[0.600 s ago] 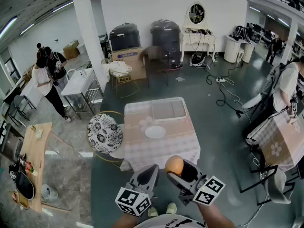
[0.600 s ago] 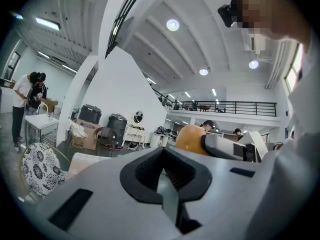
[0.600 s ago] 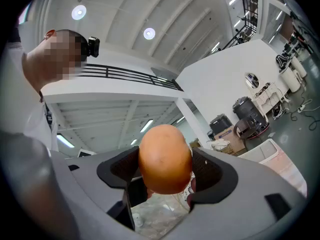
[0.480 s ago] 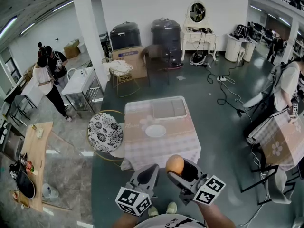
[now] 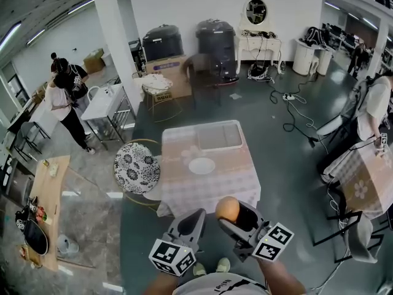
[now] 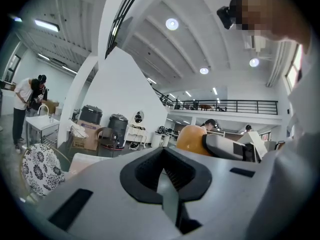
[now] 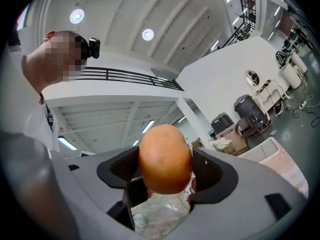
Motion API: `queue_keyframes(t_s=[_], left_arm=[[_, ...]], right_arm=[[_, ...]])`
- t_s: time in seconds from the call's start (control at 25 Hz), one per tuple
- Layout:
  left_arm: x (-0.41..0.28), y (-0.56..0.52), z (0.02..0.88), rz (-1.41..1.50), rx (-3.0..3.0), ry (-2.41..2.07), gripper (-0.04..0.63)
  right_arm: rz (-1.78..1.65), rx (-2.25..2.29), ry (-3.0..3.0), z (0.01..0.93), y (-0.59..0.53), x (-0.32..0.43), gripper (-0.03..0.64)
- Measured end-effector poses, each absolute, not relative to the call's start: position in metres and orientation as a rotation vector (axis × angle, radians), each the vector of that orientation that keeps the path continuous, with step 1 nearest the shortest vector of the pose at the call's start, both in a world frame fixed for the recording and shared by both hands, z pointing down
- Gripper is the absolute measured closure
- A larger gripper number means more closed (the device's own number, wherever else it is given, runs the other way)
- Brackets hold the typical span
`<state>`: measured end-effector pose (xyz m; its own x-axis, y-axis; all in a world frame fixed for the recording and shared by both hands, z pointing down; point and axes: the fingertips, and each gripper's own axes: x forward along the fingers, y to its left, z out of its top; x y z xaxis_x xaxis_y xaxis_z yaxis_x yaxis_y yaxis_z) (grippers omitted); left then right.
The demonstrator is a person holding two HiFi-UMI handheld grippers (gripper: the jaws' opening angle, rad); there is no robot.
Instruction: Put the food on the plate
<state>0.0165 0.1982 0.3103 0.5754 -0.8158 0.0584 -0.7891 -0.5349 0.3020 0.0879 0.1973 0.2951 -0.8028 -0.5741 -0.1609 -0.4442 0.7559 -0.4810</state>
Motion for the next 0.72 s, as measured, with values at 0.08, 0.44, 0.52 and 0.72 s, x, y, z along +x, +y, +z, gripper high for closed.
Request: queue_keyframes(t_s=[0.08, 0.44, 0.52, 0.72], left_arm=[[0.016, 0.197, 0.311, -0.13, 2.512, -1.328, 0.589], [0.02, 0.194, 0.311, -0.116, 2.489, -1.385, 0.589], [0.021, 0.195, 0.312, -0.115, 2.481, -1.401, 0.589], [0.031, 0.196, 0.314, -0.112, 2.468, -1.406, 0.589]], right_arm=[[-0.616, -0.794, 2.648, 0.294, 0.196, 0.092, 0.302], [-0.68, -0.778, 2.631, 0.302, 0.19, 0.105, 0.302], [-0.681, -0.761, 2.634, 0.302, 0.19, 0.107, 0.302], [-0.694, -0.736, 2.646, 0.307, 0.188, 0.113, 0.302]])
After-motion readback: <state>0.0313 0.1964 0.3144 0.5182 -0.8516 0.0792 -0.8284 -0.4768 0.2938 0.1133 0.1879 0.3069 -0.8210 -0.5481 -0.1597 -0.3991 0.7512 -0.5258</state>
